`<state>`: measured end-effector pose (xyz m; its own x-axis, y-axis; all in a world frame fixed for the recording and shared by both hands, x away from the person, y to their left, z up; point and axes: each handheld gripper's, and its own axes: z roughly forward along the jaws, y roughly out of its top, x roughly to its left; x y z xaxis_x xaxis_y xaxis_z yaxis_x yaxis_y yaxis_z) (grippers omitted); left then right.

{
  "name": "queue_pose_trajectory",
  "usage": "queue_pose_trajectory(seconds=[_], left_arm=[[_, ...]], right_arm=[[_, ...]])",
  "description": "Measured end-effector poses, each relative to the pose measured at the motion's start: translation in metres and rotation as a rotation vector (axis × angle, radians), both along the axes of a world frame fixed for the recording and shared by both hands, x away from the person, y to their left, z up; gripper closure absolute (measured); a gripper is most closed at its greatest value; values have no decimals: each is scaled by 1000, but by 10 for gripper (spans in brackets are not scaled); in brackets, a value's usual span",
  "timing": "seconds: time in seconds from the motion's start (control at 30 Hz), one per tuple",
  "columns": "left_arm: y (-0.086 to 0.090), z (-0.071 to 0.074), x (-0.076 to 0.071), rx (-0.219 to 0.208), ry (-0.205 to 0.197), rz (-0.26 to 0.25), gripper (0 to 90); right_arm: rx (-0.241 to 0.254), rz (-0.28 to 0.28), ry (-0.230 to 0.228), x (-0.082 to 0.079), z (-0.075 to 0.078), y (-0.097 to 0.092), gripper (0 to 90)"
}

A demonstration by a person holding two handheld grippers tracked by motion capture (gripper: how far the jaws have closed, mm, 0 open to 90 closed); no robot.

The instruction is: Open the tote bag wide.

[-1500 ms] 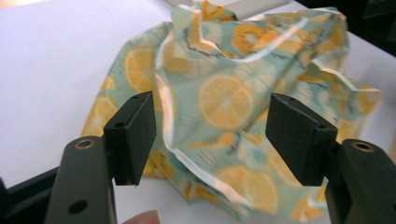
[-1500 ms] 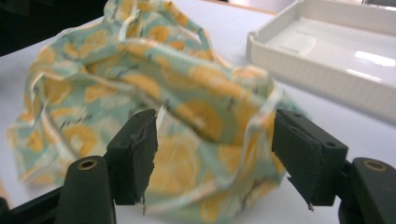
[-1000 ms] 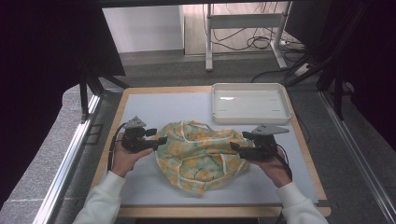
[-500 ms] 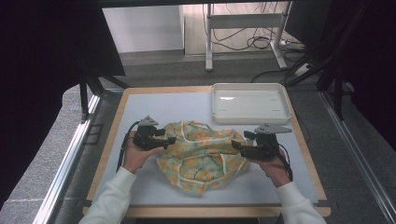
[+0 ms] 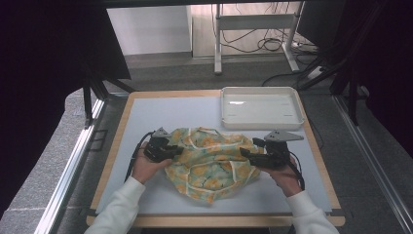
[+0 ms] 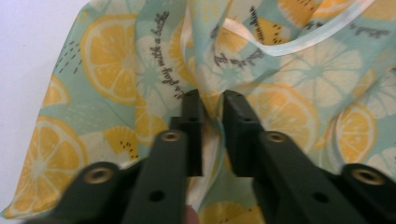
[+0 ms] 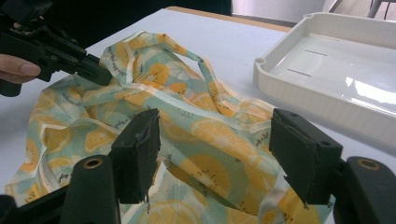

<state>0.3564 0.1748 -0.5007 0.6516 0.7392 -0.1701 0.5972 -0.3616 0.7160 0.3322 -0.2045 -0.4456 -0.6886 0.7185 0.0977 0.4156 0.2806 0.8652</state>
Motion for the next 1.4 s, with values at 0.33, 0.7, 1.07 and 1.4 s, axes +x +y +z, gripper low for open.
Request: queue_pose_trajectory(seconds=[0.33, 0.7, 1.07, 1.4], left_arm=[[6, 11, -5, -69, -47, 3, 898], [11, 19, -8, -88, -86, 24, 899], [11, 19, -7, -87, -79, 28, 899], [11, 19, -7, -89, -72, 25, 899]], right_arm=[[-9, 32, 10, 0, -1, 1, 341], [-43, 30, 9, 2, -2, 2, 325], [-102, 76, 8, 14, -1, 16, 299], [-260, 108, 9, 29, -14, 34, 341]])
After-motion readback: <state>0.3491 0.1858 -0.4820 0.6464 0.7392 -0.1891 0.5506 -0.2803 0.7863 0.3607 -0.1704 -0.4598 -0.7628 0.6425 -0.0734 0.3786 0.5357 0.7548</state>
